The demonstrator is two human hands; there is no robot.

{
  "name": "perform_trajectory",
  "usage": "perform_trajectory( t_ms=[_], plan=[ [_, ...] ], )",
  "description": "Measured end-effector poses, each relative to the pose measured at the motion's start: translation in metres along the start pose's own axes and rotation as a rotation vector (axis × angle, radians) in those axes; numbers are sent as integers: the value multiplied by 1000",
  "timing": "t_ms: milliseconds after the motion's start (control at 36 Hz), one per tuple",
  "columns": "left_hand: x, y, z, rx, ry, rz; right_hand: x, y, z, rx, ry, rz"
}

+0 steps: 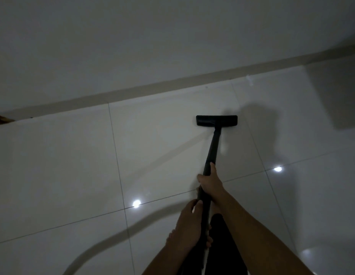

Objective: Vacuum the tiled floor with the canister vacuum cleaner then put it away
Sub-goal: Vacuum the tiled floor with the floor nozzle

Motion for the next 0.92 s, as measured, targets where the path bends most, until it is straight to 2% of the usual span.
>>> perform_trajectory(
  t_ms=[528, 917],
  plan=[
    [-5, 57, 35, 25, 150, -60, -13, -53, 59, -18, -145, 19],
    [-54, 121, 58, -20, 125, -7, 38, -90, 107, -35, -113, 64]
  ],
)
Point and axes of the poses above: each hand's wrist, its own z-axis towards the middle knuckle, its own x-axis out of the back of the hand, y = z × x, the point moved 10 cm from there along z, towards the middle knuckle, and after that the axes turned 12 degrees about y, right-handed, at the moved point
